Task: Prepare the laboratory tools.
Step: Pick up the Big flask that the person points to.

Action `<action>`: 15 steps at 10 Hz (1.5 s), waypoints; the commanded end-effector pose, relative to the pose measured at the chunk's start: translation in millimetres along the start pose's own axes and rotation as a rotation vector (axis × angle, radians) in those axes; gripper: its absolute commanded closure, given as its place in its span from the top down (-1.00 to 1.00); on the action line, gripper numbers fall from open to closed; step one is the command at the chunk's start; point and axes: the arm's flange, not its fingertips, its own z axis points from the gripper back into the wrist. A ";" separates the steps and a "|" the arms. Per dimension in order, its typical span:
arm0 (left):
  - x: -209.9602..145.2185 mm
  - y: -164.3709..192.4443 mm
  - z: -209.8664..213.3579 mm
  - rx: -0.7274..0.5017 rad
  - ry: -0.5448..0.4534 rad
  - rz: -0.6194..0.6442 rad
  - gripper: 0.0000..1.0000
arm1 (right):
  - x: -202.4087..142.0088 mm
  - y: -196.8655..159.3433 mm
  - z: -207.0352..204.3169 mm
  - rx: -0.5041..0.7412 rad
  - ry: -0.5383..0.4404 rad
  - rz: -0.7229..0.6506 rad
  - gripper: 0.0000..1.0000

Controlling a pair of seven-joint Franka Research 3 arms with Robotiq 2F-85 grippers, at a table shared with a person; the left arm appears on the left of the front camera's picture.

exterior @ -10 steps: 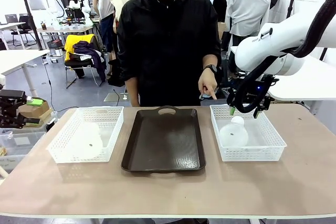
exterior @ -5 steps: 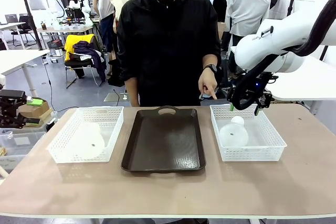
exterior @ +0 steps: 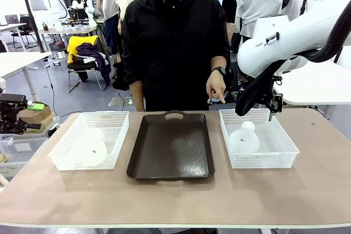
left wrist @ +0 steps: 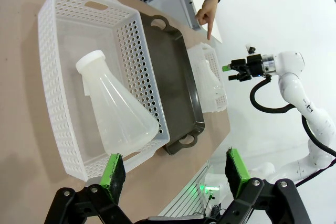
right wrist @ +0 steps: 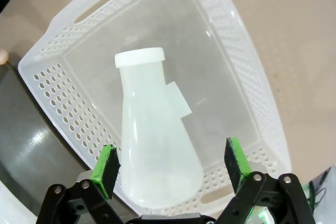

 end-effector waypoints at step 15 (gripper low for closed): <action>-0.3 -1.3 1.1 -0.004 -0.005 0.005 1.00 | 34.3 33.7 -88.0 0.018 -0.047 -0.027 1.00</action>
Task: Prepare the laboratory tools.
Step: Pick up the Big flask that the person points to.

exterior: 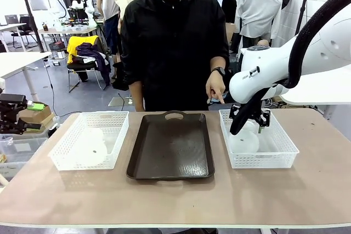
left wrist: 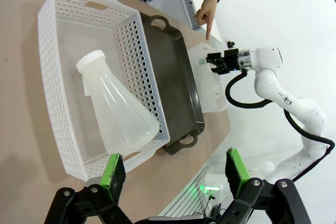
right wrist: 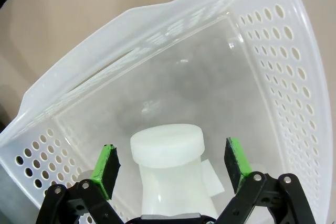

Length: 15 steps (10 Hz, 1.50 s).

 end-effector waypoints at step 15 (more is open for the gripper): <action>-0.2 -1.4 1.2 -0.004 -0.005 0.004 1.00 | 9.6 4.6 -3.3 -0.102 0.055 -0.018 -1.00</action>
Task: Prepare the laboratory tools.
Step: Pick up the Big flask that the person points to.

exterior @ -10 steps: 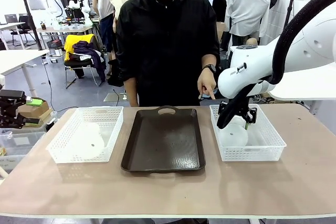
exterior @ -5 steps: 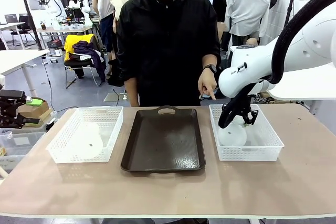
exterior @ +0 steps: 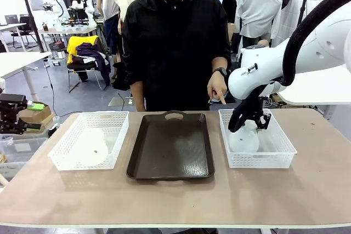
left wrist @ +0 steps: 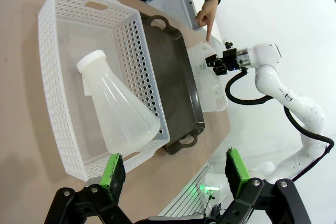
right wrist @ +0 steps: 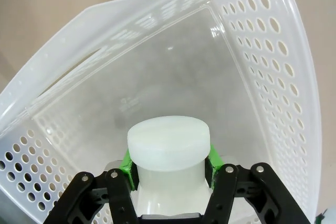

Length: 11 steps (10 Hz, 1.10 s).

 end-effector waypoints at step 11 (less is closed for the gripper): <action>-0.2 -1.4 1.2 -0.004 -0.005 0.004 1.00 | -1.3 -0.2 -1.0 -0.009 0.009 0.001 -1.00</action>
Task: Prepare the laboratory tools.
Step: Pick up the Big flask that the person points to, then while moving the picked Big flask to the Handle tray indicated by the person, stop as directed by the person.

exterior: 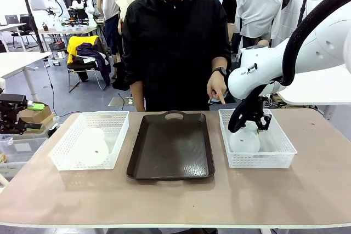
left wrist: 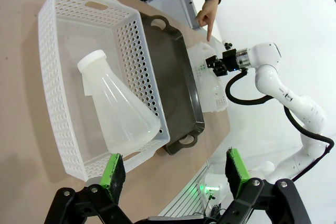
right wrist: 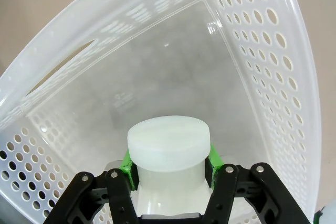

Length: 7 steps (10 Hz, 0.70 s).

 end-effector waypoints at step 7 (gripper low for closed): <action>-0.2 -1.4 1.2 -0.004 -0.005 0.004 1.00 | 0.2 0.6 0.2 0.006 -0.006 0.000 -1.00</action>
